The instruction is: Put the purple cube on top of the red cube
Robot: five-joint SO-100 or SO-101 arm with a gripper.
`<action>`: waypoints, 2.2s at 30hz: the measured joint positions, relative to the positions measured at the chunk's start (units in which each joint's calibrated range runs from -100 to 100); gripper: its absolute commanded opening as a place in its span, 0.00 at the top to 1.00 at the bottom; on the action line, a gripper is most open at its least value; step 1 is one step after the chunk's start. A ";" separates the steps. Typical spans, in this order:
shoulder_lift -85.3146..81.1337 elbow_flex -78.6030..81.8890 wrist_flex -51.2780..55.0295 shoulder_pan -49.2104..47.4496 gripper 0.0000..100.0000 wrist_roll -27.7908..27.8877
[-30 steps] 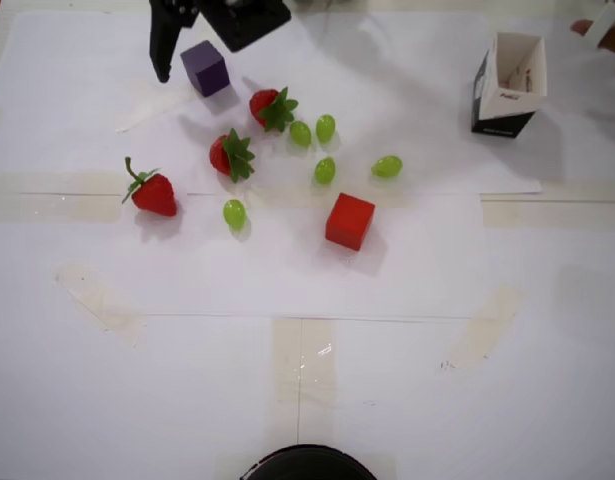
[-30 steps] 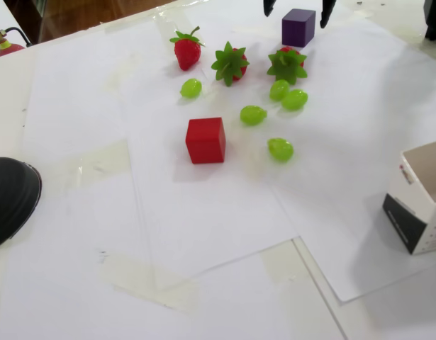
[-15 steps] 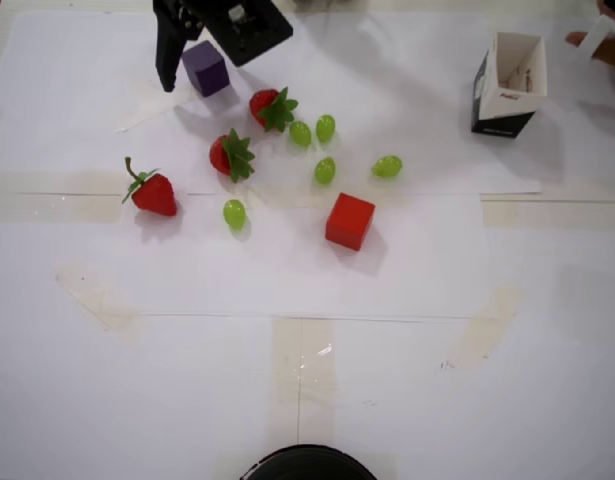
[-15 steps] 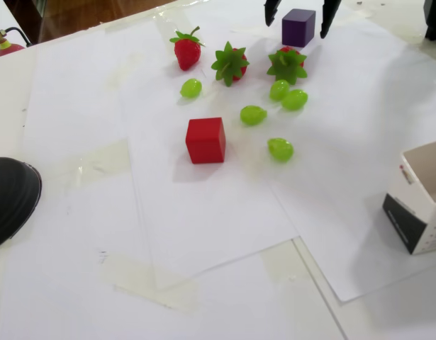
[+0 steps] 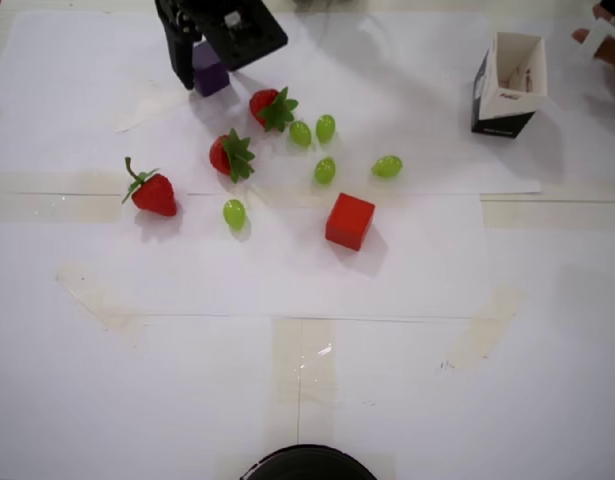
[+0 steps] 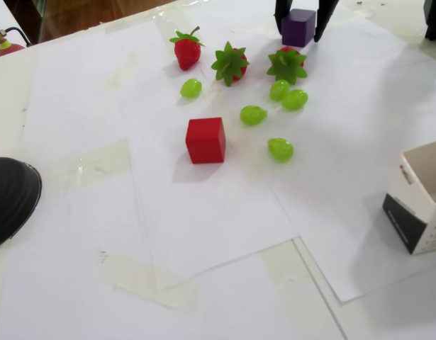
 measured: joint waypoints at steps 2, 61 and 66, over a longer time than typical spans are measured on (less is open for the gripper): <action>0.00 0.00 -0.32 0.00 0.83 0.34; 11.27 -49.14 15.65 -27.19 0.86 -19.98; 14.18 -52.13 15.49 -30.49 0.86 -23.69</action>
